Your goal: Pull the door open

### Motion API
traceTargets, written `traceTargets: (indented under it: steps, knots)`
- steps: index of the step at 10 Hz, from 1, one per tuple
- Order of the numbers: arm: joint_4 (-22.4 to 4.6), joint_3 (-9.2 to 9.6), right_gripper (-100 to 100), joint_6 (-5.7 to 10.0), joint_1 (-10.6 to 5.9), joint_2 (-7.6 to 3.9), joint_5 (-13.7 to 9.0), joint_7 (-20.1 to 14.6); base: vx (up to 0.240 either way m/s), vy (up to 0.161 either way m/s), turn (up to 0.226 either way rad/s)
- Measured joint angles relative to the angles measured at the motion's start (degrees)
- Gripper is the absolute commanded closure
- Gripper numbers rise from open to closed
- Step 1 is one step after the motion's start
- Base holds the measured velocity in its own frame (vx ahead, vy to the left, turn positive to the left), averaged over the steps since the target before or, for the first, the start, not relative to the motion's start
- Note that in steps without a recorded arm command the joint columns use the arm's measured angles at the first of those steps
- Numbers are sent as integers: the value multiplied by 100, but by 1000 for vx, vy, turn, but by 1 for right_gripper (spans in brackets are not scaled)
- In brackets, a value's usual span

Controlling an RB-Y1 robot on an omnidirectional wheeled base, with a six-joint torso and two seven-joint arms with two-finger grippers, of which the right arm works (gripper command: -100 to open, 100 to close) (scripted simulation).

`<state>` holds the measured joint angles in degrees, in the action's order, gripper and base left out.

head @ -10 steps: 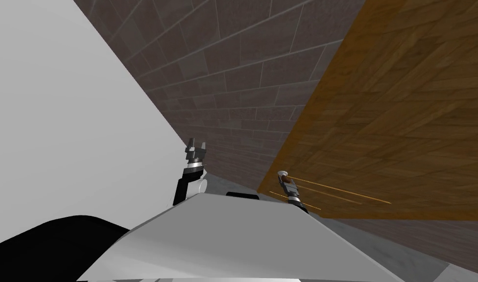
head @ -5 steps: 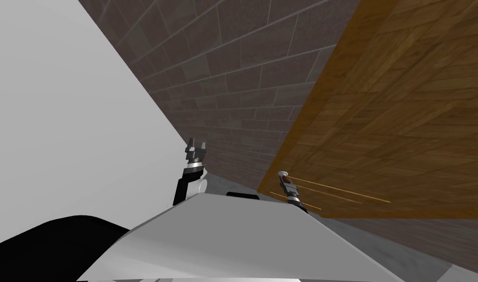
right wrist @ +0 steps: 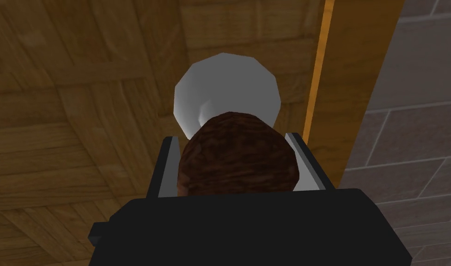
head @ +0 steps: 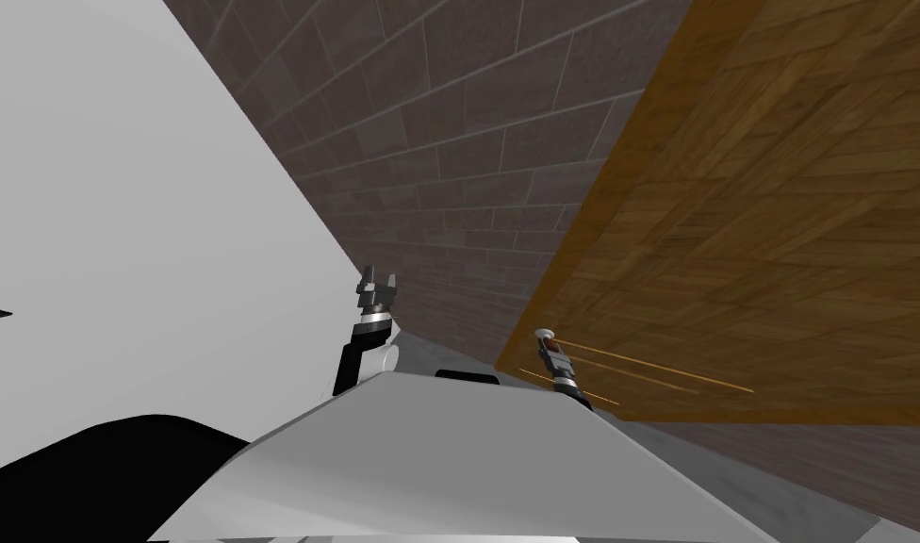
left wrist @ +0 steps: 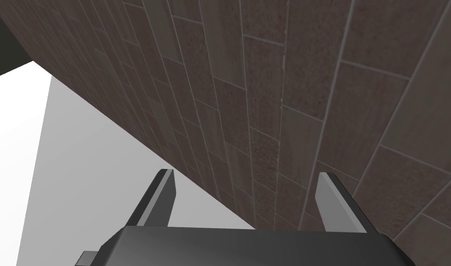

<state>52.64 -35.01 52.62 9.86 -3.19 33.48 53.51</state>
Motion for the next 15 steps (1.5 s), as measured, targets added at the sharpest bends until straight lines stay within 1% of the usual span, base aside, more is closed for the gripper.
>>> traceTargets:
  steps: [3, 4, 9, 12, 14, 15]
  knots:
    - [-33, 104, 100, -6, -22, -46, -201, -475, -36, -12, 36]
    - [-42, 124, 100, -4, -28, -54, -235, -588, -31, -10, 35]
    - [-70, 299, 100, -27, -50, -141, -571, -1321, -40, -10, 40]
    - [-94, 388, 100, -36, -67, -173, -731, -1701, -34, -12, 36]
    - [-120, 478, 100, -39, -80, -223, -917, -2006, -49, -21, 50]
    - [-137, 507, 100, -34, -91, -234, -968, -2133, -39, -1, 38]
